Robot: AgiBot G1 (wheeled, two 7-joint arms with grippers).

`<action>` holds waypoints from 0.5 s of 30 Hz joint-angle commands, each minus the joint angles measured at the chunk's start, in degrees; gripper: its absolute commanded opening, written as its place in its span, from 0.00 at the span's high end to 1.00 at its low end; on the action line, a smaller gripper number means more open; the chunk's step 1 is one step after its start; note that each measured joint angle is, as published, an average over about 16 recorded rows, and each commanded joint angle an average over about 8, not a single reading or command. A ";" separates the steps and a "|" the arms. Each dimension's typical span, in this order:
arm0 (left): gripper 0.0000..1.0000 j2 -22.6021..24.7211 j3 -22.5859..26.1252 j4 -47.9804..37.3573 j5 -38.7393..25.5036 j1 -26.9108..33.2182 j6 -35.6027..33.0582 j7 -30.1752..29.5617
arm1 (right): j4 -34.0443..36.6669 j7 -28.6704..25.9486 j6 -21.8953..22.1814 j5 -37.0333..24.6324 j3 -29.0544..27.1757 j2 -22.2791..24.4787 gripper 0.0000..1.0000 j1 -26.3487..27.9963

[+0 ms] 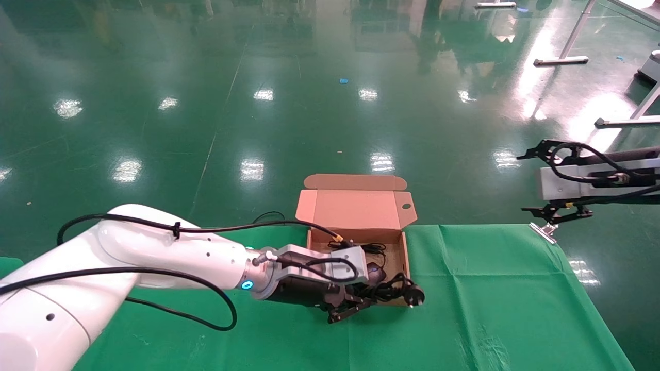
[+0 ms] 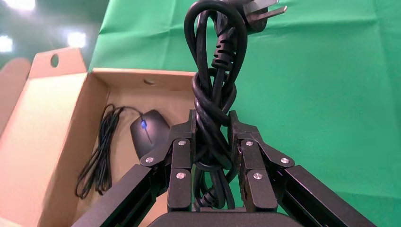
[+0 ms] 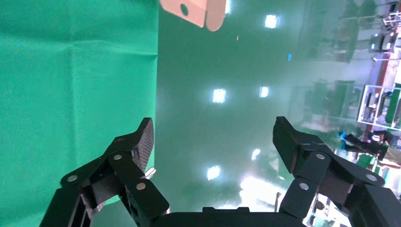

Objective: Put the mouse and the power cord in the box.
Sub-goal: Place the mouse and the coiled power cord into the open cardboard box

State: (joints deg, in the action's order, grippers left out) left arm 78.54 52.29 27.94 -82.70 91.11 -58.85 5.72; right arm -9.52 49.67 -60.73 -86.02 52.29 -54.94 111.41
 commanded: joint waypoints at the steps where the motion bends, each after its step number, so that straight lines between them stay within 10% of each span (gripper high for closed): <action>1: 1.00 -0.05 1.79 0.18 0.87 0.16 0.59 -2.60 | -0.33 -0.40 -0.55 -0.49 0.32 0.74 0.00 0.49; 15: 1.00 -0.05 10.17 3.24 6.86 0.69 8.71 -6.20 | -8.35 -9.01 -1.68 -6.67 4.10 3.41 0.00 2.85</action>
State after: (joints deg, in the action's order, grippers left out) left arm 78.48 62.27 31.02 -75.76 91.82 -50.00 -0.31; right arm -18.07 40.53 -62.40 -92.52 56.28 -51.42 114.02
